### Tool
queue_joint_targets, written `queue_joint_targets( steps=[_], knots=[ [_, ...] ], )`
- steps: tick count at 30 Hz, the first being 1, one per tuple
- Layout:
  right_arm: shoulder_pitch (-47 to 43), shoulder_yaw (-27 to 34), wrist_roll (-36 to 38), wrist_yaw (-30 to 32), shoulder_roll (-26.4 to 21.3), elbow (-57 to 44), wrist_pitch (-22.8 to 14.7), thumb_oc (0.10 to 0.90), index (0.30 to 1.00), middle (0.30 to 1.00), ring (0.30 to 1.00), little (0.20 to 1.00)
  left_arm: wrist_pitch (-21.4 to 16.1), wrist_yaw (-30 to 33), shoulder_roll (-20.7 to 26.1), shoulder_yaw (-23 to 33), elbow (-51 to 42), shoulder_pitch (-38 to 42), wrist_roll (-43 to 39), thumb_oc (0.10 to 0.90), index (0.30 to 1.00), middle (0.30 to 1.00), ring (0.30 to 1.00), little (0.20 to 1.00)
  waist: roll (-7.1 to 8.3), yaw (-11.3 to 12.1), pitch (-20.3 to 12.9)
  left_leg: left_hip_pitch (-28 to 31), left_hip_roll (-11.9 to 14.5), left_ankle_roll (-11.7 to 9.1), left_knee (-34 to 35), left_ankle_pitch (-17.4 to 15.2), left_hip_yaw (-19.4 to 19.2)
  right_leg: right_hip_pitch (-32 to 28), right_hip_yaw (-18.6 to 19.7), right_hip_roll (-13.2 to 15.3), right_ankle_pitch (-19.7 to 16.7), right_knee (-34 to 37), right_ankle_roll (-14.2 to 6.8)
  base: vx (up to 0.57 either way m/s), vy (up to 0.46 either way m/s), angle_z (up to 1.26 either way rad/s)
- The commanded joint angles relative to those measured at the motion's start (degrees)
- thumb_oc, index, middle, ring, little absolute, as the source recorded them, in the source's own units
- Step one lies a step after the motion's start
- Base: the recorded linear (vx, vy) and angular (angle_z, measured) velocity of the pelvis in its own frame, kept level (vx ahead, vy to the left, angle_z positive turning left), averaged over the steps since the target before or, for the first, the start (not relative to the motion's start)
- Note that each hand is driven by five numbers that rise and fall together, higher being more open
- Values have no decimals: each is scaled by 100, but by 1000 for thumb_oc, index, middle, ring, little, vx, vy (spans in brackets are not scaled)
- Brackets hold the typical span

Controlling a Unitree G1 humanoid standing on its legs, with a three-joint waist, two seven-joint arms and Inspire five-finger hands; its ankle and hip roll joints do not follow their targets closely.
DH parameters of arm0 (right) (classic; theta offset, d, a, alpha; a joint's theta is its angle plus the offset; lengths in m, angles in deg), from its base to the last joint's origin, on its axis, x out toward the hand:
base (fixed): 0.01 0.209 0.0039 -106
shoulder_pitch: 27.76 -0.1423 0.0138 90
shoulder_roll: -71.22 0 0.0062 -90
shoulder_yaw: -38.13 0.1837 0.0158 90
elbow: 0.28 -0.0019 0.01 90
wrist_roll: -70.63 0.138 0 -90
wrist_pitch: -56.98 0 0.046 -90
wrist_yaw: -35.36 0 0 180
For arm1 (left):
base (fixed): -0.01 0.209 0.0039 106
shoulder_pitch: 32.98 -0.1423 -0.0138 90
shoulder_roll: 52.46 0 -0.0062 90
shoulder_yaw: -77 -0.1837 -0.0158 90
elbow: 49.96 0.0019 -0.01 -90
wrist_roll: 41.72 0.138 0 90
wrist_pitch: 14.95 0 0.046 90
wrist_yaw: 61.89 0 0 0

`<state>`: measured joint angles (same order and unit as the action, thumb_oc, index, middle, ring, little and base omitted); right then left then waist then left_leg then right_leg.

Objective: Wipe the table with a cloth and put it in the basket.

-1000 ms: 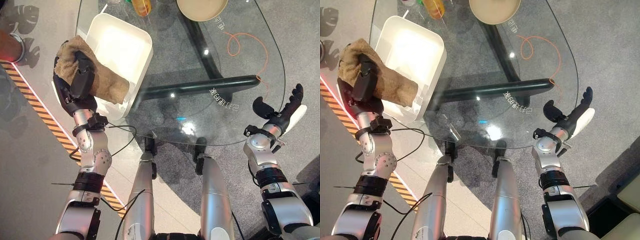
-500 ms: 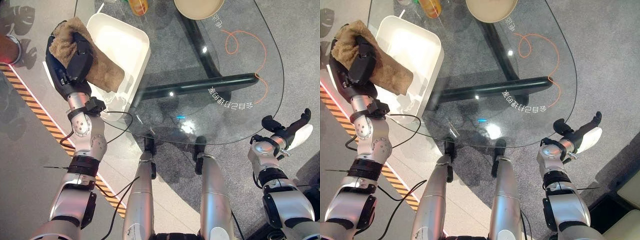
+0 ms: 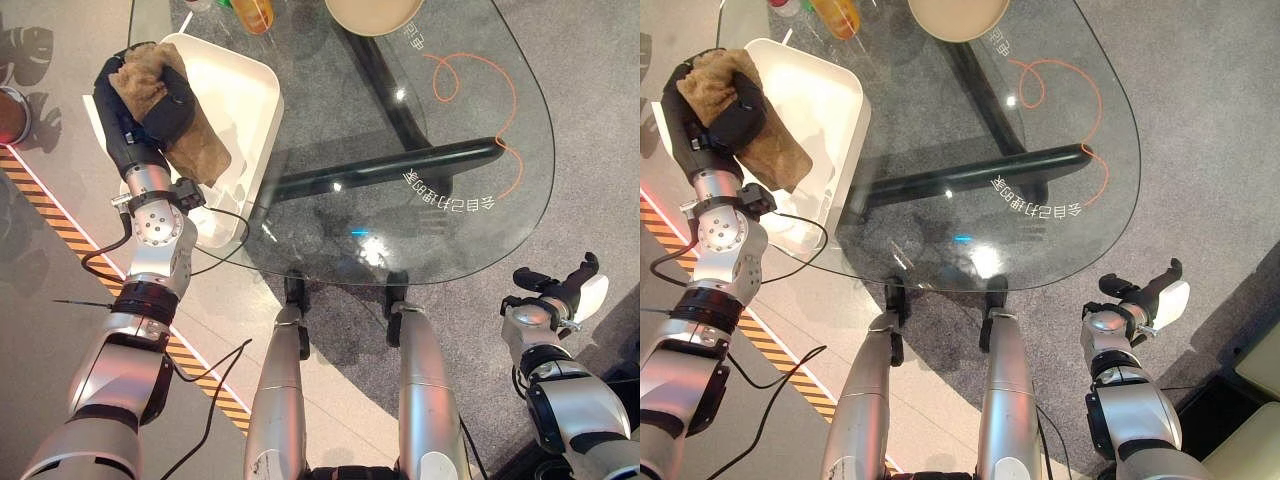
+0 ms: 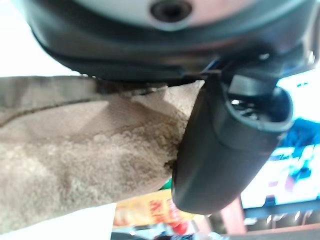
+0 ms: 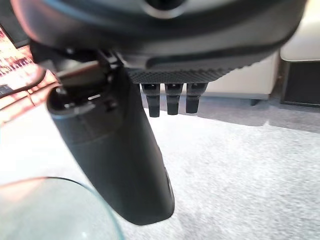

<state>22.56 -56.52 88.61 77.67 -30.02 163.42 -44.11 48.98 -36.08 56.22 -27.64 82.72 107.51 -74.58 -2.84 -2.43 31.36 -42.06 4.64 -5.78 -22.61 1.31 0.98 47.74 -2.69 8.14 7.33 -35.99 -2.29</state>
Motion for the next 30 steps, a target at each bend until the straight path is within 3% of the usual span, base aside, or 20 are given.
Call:
queue_joint_targets(
  steps=[1, 9, 18, 30],
  knots=[
    [250, -88, 101, -125, -564, 102, 99, 800, 900, 900, 900, 900, -279, 337, 614, 324, -16, 882, 440, 100, 300, 300, 300, 200, -120, -95, -157, 122, -343, 533, -524, -687, -430, -342, -29, -366, -186, 505, 119, 0, 0, 0],
    [373, -197, 150, -621, -491, 312, 456, 800, 900, 900, 900, 900, 474, 427, 769, -52, 616, 1155, 855, 100, 300, 300, 300, 200, -144, -196, -157, 158, -316, 513, -475, -645, -485, -317, 18, -377, -195, 506, 120, 0, 19, -2],
    [327, -375, 110, -720, -470, 302, 542, 800, 900, 900, 900, 900, 1260, 430, 860, -440, 1247, 1420, 1648, 100, 300, 300, 300, 200, -170, -288, -157, 161, -306, 495, -440, -596, -551, -281, 58, -383, -229, 548, 123, -1, 3, 0],
    [182, -460, 52, -754, -504, 328, 614, 800, 900, 900, 900, 900, 1921, 244, 883, -869, 1818, 1671, 2084, 100, 300, 300, 300, 200, -189, -365, -157, 126, -297, 484, -402, -539, -607, -208, 89, -401, -277, 585, 124, -2, 10, -4]
  ],
)
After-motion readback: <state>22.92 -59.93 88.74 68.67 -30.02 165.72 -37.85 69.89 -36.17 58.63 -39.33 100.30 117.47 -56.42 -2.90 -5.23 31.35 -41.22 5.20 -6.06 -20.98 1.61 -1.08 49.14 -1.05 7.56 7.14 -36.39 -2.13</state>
